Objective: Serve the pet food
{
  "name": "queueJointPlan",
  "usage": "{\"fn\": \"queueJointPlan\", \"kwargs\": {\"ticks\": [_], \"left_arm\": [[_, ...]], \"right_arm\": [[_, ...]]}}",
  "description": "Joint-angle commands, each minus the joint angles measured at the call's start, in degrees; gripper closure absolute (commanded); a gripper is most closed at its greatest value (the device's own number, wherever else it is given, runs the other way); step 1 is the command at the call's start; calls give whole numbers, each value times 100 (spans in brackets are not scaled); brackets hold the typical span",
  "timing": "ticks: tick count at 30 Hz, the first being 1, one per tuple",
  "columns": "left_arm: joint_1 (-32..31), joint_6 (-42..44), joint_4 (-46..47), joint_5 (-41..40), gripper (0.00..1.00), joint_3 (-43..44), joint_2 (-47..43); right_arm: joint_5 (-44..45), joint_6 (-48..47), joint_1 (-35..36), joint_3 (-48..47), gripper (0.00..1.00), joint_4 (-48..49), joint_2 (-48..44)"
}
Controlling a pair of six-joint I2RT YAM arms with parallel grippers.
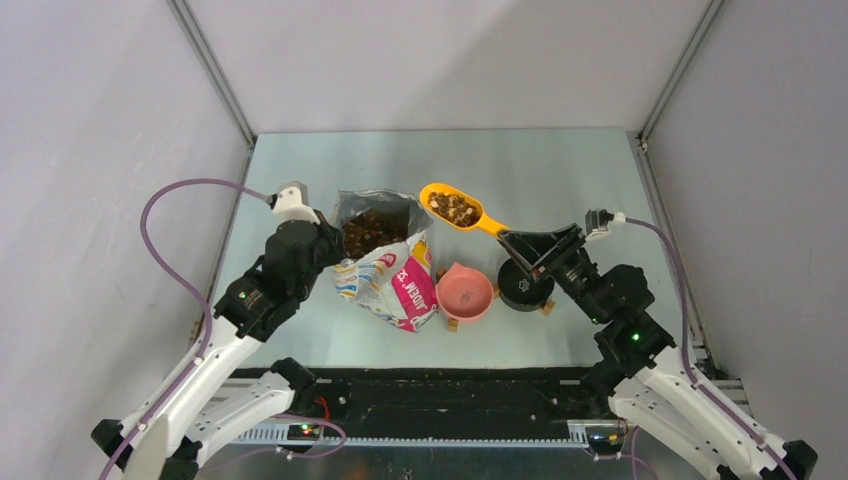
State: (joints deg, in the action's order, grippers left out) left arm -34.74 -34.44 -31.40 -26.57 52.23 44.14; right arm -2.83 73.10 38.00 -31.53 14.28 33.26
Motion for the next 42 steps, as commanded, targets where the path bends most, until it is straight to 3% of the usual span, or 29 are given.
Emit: {"fn": "queueJointPlan", "kwargs": {"ticks": [1,10,19,32,42], "left_arm": [[-39,-19,489,75,100,13,-185],[-41,-13,462,131,100,4,-71],[-41,-15,476,131,100,-40,-126],[-37,3,460,133,100,-77,-97],[-41,52,444,126,100,-38,-67]], "right_arm": [[606,-375,-65,-253,100,-1038,-436],[1043,-420,-134,-193,100,-2850,-1376],[1111,-192,-136,44,100,-4391,-1714],[580,-632,-146,82,100,-4452,-782],[698,-1328,-153,-362,100,-4812,-190]]}}
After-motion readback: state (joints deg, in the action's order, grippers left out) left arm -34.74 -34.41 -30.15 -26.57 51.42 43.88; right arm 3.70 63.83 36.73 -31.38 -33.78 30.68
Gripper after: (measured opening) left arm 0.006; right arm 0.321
